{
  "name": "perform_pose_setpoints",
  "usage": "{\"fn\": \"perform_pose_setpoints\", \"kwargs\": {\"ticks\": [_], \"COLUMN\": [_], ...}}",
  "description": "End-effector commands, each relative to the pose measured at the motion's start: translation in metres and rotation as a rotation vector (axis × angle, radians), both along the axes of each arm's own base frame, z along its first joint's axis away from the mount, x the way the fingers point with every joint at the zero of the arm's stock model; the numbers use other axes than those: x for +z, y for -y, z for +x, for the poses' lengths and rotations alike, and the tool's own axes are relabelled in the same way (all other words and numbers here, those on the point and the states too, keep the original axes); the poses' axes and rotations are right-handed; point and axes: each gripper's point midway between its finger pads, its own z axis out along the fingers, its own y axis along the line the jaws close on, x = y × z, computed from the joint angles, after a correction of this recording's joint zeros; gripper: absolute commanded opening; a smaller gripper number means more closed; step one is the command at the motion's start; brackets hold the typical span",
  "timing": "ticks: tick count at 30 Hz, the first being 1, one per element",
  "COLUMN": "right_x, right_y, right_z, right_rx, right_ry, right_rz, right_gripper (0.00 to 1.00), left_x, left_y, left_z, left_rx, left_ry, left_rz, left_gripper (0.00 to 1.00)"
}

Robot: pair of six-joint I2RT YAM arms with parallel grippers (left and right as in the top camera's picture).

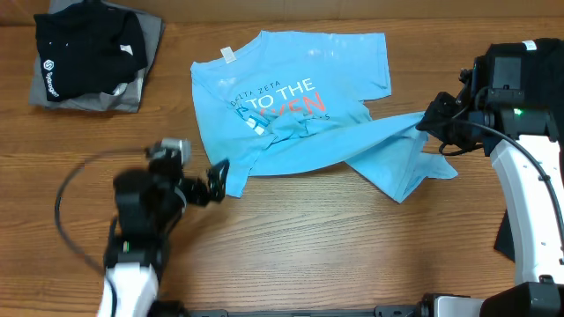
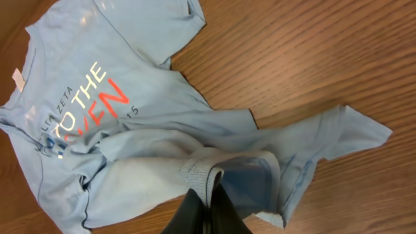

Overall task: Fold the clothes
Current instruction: 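Reach the left gripper to the T-shirt's center and grasp fabric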

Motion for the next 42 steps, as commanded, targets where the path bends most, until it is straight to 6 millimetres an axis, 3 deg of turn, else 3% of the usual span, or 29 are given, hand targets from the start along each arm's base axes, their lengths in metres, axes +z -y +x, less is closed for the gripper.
{"fn": "perform_pose_setpoints", "kwargs": {"ticks": [1, 4, 8, 12, 15, 25, 32, 39, 42], "right_x": [0.008, 0.008, 0.009, 0.010, 0.010, 0.010, 0.010, 0.008, 0.008], "right_y": [0.001, 0.001, 0.001, 0.001, 0.001, 0.001, 0.001, 0.001, 0.001], "right_z": [0.002, 0.002, 0.004, 0.006, 0.006, 0.006, 0.006, 0.003, 0.002], "right_rx": [-0.007, -0.007, -0.007, -0.007, -0.007, -0.007, -0.007, -0.007, -0.007], "right_ry": [0.018, 0.017, 0.030, 0.036, 0.036, 0.036, 0.036, 0.024, 0.018], "right_rz": [-0.008, -0.008, -0.009, -0.009, -0.009, -0.009, -0.009, -0.008, -0.008], "right_gripper": [0.04, 0.04, 0.04, 0.04, 0.04, 0.04, 0.04, 0.04, 0.04], "left_x": [0.022, 0.018, -0.015, -0.041, -0.062, -0.100, -0.114, -0.128, -0.135], "left_y": [0.030, 0.044, 0.049, 0.054, 0.068, 0.082, 0.107, 0.105, 0.100], "left_z": [0.021, 0.040, 0.057, 0.063, 0.059, 0.092, 0.089, 0.088, 0.088], "left_rx": [-0.188, -0.246, -0.206, -0.173, -0.210, -0.221, -0.365, -0.329, -0.320], "left_ry": [0.025, -0.049, -0.262, -0.388, -0.431, -0.376, -0.301, -0.316, -0.332], "left_rz": [-0.064, -0.025, 0.206, 0.433, 0.463, 0.476, 0.595, 0.700, 0.713], "left_gripper": [1.00, 1.00, 1.00, 1.00, 1.00, 1.00, 1.00, 0.99, 0.90]}}
